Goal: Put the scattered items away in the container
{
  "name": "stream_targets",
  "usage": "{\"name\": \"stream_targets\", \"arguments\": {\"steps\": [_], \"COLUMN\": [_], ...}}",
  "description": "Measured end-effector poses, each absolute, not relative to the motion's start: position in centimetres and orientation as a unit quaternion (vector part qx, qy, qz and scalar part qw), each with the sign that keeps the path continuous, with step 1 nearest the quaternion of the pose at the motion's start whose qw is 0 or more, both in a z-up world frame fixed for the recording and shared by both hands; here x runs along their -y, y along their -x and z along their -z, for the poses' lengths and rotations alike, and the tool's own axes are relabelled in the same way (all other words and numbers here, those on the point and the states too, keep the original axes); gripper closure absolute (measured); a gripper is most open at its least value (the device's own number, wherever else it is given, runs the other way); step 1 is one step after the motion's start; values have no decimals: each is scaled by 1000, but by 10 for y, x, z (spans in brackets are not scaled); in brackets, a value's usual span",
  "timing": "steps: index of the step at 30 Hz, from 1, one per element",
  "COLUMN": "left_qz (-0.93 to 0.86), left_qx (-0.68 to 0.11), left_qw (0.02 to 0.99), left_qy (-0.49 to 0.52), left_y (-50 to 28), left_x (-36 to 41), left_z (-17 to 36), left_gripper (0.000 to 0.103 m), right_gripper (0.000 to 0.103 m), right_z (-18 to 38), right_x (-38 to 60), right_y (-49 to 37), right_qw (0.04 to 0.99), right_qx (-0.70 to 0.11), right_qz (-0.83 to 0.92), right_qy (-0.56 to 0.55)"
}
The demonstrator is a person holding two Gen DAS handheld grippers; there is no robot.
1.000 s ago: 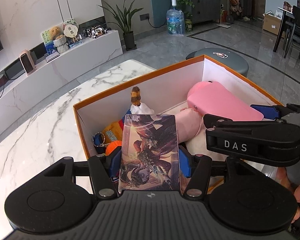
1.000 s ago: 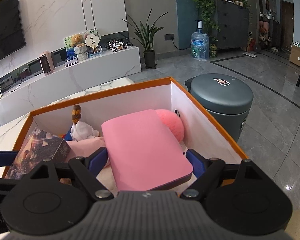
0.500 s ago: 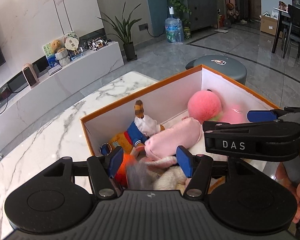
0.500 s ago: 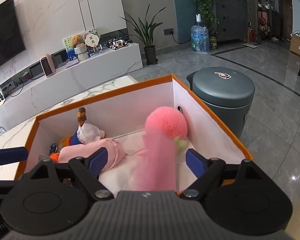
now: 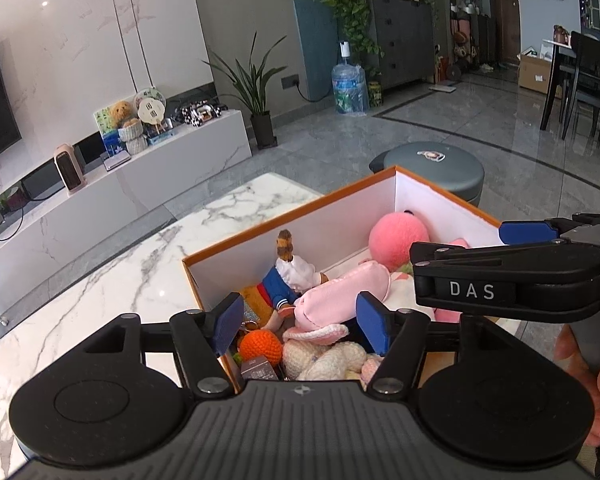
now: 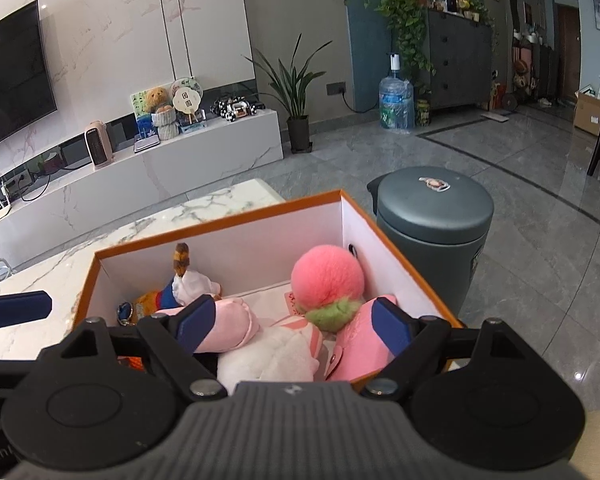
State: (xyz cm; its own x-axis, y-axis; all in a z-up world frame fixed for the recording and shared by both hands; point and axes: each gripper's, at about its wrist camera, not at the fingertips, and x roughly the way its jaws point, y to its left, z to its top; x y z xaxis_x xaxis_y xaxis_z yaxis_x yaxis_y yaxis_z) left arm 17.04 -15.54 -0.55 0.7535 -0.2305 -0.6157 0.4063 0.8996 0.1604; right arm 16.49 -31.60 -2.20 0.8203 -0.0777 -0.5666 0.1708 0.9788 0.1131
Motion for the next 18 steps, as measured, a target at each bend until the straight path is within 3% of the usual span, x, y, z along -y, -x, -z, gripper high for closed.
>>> {"name": "stream_targets", "arguments": {"steps": [18], "left_qz": [164], "left_qx": [-270], "left_qw": [940], "left_qy": [-127], "left_y": [-126], "left_x": [133], "left_z": [-21], "left_gripper": [25], "right_gripper": [11], "right_z": [-14], "right_x": [300], "right_y": [-114], "right_qw": [960], "right_qx": [-265], "right_qz": [73], "right_qy": [-61]}}
